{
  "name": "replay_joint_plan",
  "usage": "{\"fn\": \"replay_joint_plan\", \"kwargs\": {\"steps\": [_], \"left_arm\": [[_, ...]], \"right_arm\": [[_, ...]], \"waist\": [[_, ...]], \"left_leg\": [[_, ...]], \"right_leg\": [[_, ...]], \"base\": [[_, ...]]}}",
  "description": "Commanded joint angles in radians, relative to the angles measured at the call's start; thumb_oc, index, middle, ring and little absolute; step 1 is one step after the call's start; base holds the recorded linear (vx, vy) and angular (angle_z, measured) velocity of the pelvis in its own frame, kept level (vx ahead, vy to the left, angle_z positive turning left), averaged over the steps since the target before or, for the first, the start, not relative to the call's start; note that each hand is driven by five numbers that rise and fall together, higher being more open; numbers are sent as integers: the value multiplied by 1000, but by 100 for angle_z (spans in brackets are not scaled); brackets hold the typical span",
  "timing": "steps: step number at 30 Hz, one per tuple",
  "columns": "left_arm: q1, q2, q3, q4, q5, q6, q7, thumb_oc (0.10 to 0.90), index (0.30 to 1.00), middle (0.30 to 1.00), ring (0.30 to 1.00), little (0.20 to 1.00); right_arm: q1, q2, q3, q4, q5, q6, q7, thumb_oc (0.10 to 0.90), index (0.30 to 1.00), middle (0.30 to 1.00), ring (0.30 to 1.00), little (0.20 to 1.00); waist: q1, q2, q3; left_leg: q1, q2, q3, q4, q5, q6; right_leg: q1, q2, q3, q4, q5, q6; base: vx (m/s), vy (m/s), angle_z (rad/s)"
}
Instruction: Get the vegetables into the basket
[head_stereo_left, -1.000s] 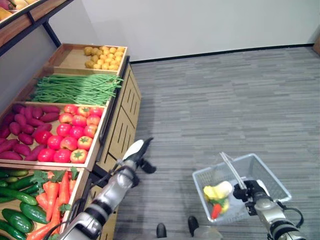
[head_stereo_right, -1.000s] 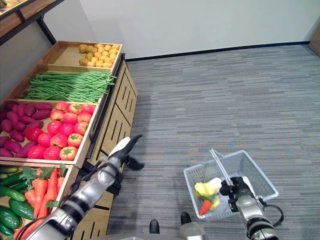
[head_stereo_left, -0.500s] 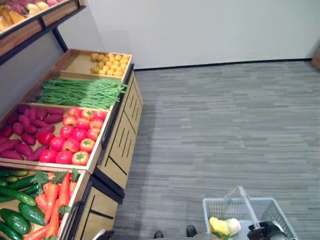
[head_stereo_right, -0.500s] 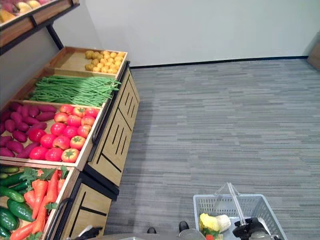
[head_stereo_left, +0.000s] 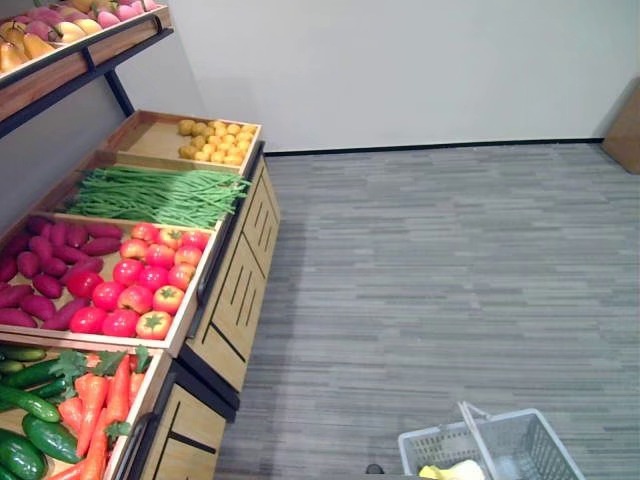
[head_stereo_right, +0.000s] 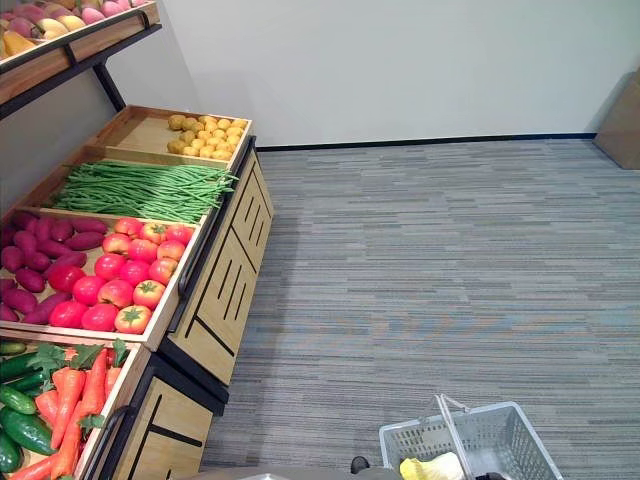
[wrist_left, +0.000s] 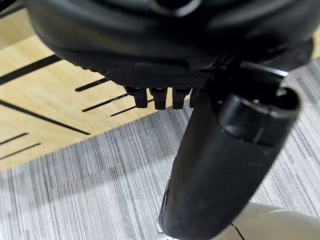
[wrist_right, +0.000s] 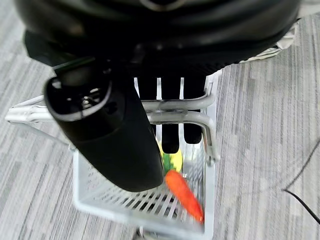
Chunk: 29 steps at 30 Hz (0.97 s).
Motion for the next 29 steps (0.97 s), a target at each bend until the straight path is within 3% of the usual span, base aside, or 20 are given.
{"fn": "replay_joint_plan", "kwargs": {"steps": [1, 2, 4, 29], "left_arm": [[-54, 27, 0, 20, -8, -6, 17, 900, 1000, 1000, 1000, 1000], [-55, 21, -7, 11, -14, -10, 16, 900, 1000, 1000, 1000, 1000], [-56, 18, -10, 7, -17, -11, 20, 900, 1000, 1000, 1000, 1000], [-51, 1, 2, -22, -81, -24, 32, 900, 1000, 1000, 1000, 1000]], "right_arm": [[-47, -17, 29, 32, -3, -10, 9, 400, 300, 300, 300, 300], [-48, -16, 34, 37, -10, -8, 6, 400, 300, 300, 300, 300], [-51, -19, 30, 39, -16, -9, -10, 900, 1000, 1000, 1000, 1000], [-62, -2, 53, 49, -22, -7, -17, 900, 1000, 1000, 1000, 1000]], "waist": [[-5, -28, 1], [-5, -28, 3], [-4, -27, 4], [4, -22, 13]], "left_leg": [[-15, -25, -6, 6, -28, -18], [-15, -24, -6, 6, -27, -17], [-17, -25, -5, 6, -28, -17], [-18, -29, -7, 6, -31, -15]], "right_leg": [[46, -33, -10, 42, -100, 42], [44, -34, -12, 40, -99, 42], [44, -35, -12, 38, -97, 42], [47, -40, -17, 28, -91, 45]], "base": [[0, 0, 0], [0, 0, 0], [0, 0, 0], [0, 0, 0]]}}
